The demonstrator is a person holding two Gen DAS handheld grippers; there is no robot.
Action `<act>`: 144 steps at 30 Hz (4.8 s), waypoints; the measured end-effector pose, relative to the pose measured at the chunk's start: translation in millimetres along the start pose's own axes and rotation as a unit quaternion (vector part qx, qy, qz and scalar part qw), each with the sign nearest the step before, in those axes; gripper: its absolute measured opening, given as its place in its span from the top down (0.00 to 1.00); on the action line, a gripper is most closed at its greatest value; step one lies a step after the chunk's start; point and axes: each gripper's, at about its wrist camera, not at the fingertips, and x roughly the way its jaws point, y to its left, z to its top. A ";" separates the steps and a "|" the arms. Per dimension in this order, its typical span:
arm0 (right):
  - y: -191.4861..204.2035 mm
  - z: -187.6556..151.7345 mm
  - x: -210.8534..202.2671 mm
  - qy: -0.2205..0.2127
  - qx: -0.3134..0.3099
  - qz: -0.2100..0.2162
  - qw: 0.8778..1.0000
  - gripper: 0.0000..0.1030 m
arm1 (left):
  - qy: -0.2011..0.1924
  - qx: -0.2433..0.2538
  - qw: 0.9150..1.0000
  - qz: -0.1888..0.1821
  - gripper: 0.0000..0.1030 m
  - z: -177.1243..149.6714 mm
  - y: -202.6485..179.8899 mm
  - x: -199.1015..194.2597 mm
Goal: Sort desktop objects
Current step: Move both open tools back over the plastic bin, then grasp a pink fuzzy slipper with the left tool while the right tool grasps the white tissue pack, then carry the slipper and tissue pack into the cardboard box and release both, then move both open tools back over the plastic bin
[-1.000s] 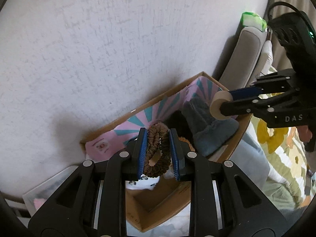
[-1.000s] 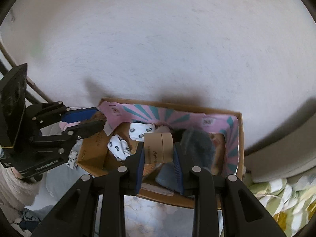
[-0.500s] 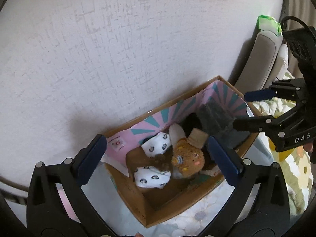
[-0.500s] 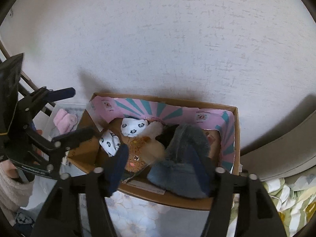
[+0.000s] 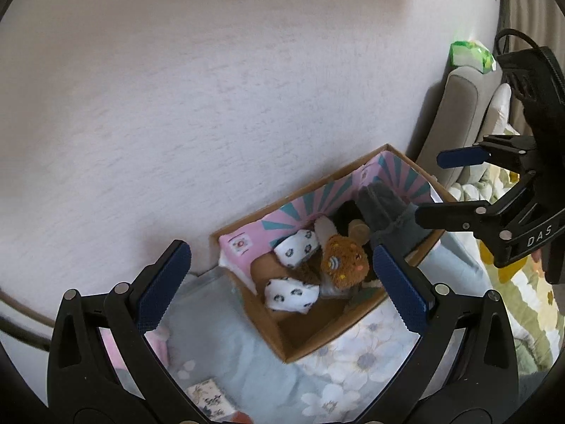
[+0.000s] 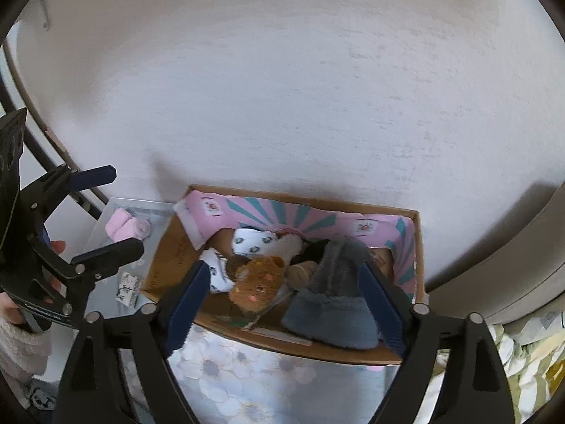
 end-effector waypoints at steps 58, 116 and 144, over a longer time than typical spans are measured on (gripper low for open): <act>278.6 -118.2 212.9 0.028 -0.083 0.012 0.996 0.50 | 0.024 -0.118 0.990 0.071 0.58 -209.9 197.2 104.0; 2.1 -9.3 31.0 -0.068 0.038 -0.073 0.994 0.60 | -0.009 0.008 0.999 -0.029 0.59 42.3 -12.9 98.3; 25.0 10.8 26.9 -0.087 0.028 -0.058 0.994 0.34 | -0.034 -0.092 0.991 0.089 0.00 -5.6 103.8 19.3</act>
